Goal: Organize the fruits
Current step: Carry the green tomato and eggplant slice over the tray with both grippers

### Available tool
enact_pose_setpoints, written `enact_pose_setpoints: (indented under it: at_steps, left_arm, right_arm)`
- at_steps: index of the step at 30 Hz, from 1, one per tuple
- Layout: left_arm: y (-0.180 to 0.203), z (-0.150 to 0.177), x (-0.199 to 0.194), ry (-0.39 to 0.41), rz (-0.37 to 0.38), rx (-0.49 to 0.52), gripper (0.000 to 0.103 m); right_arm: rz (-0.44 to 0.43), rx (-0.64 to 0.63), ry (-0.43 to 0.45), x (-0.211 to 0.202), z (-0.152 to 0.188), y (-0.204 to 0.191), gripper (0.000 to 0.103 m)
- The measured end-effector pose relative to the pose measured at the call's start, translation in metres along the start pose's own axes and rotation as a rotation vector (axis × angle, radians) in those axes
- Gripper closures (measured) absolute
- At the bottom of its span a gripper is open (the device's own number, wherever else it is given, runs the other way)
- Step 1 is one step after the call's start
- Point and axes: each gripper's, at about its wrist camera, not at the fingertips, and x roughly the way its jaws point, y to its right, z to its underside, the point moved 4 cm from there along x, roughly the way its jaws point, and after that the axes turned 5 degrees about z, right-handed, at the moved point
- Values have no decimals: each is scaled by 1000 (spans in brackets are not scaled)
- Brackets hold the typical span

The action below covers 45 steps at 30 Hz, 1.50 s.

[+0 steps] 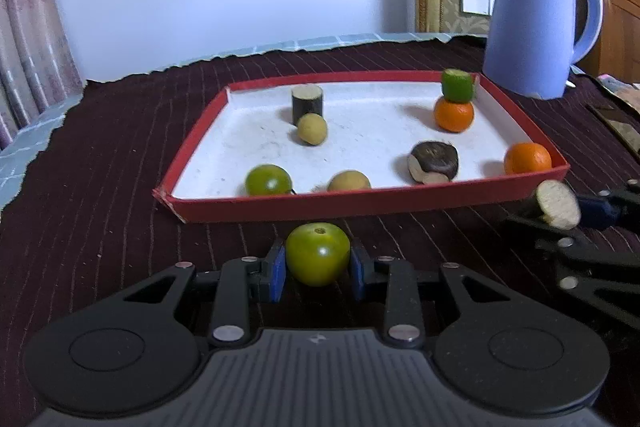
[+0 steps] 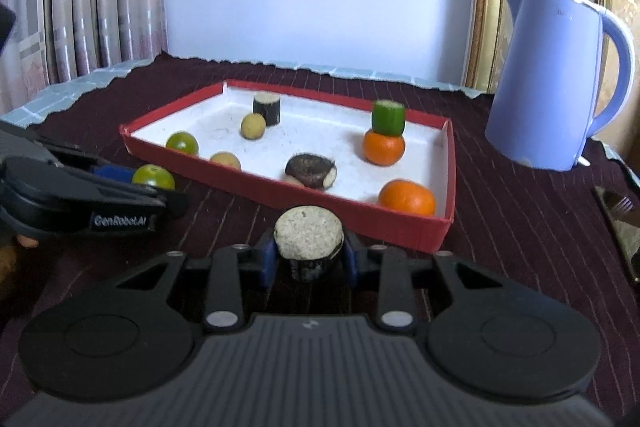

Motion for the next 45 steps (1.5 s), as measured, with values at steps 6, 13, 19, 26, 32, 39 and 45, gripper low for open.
enact_pose_setpoints:
  at_steps: [6, 13, 19, 26, 32, 39, 45]
  left_arm:
    - [-9, -15, -5, 25, -37, -10, 72]
    - [-13, -29, -2, 30, -61, -11, 72]
    - [-10, -35, 2, 35, -76, 3, 72]
    - [-8, -44, 6, 32, -83, 5, 72]
    - [-6, -52, 10, 33, -97, 13, 72]
    - [-5, -62, 19, 22, -98, 13, 72]
    - [-5, -71, 31, 12, -116, 18, 72]
  right_arm:
    - [17, 5, 41, -5, -16, 3, 72]
    - [14, 6, 60, -2, -28, 3, 72]
    - [20, 14, 69, 1, -33, 4, 72]
    - [27, 14, 83, 5, -42, 8, 72]
    - [26, 6, 95, 9, -51, 6, 72]
    - [26, -6, 99, 15, -59, 5, 72]
    - [31, -7, 100, 23, -67, 7, 72]
